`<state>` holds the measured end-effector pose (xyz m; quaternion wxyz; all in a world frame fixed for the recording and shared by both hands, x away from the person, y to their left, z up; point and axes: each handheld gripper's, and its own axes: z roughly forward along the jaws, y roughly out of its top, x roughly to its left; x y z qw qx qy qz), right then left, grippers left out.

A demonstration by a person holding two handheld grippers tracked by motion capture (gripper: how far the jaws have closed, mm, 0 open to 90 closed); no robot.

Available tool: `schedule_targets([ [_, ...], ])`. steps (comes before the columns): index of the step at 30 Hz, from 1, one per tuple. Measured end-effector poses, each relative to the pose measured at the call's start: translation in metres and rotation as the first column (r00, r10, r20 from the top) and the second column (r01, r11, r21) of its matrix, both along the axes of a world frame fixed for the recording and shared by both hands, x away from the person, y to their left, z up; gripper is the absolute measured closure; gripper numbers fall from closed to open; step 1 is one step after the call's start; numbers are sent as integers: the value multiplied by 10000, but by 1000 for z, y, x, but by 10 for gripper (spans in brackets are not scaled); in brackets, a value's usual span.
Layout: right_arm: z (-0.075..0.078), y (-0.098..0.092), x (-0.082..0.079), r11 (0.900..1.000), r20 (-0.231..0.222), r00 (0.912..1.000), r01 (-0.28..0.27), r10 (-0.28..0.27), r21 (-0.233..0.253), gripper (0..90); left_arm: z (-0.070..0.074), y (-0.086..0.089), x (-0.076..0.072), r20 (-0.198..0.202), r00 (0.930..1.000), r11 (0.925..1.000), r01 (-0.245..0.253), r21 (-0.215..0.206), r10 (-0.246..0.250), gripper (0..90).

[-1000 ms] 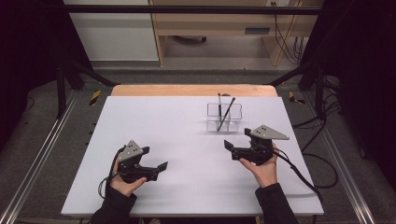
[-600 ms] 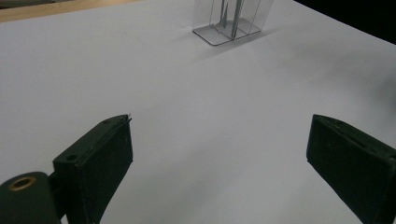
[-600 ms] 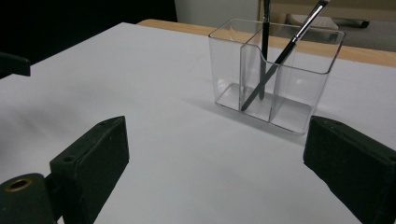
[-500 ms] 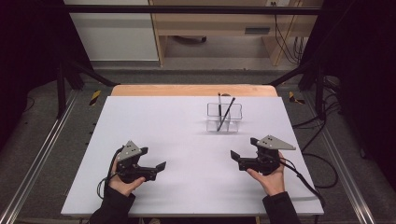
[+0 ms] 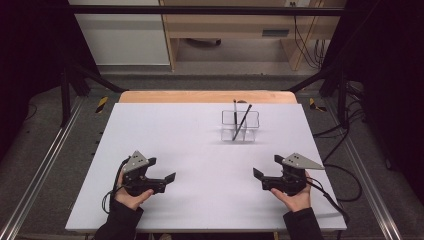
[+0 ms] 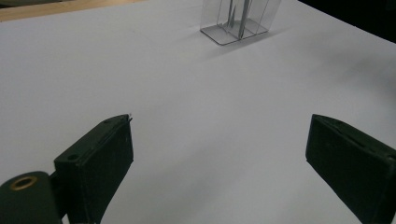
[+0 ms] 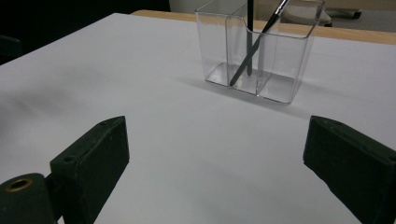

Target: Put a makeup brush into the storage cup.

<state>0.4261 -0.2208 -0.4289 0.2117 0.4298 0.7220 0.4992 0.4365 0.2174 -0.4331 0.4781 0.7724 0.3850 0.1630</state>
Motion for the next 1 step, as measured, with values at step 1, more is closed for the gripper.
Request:
schedule_targets([
  [1, -1, -2, -1, 10000, -26, 10000, 55, -55, 0, 76, 0, 0, 0, -4, 10000, 10000, -4, 5, 4, 68],
])
